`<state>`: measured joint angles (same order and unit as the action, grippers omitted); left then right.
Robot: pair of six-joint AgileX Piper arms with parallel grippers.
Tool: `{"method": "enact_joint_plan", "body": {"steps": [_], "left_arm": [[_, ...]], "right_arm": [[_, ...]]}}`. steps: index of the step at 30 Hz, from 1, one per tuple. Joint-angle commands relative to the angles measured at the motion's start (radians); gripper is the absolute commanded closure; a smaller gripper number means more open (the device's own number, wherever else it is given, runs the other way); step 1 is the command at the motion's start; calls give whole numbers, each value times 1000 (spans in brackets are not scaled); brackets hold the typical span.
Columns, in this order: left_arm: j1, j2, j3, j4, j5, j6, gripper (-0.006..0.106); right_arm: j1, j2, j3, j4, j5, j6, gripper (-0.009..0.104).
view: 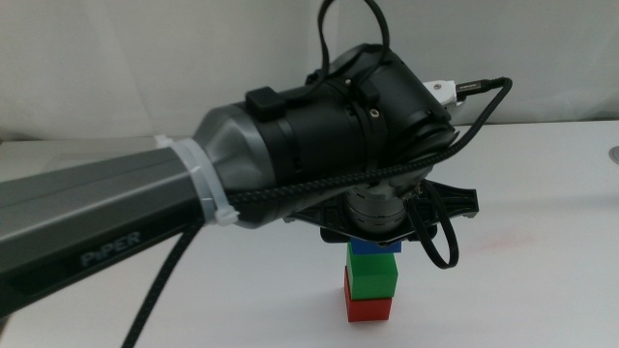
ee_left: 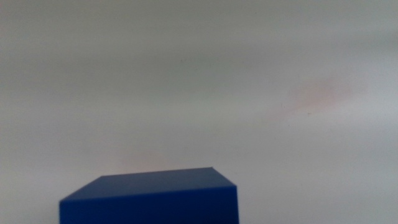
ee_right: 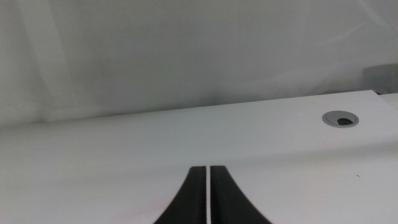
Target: Stack red cubes first, then green, then blue cubes in a specific spot.
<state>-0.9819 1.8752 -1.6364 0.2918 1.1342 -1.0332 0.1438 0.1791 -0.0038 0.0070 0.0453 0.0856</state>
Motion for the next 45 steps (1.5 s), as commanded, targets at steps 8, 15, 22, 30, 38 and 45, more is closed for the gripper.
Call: {"method": "enact_joint_plan", "body": {"steps": [8,15,22,30,38,45], "left_arm": [[-6,47,-7,6,-4,-79,103],[-6,68,-7,12,15,-81,103],[-6,79,-7,12,-8,-81,103],[-6,90,-7,13,-15,-54,103],[-6,90,-7,13,-15,-31,101],[-6,90,-7,13,-29,-10,56]], "right_arm": [[-4,3,37,-7,-11,-5,98],[-4,3,37,-7,-11,-5,98],[-4,3,37,-7,-11,-5,98],[-4,3,37,-7,-11,-5,98],[-4,3,37,-7,-11,-5,98],[-4,3,37,-7,-15,-5,98]]}}
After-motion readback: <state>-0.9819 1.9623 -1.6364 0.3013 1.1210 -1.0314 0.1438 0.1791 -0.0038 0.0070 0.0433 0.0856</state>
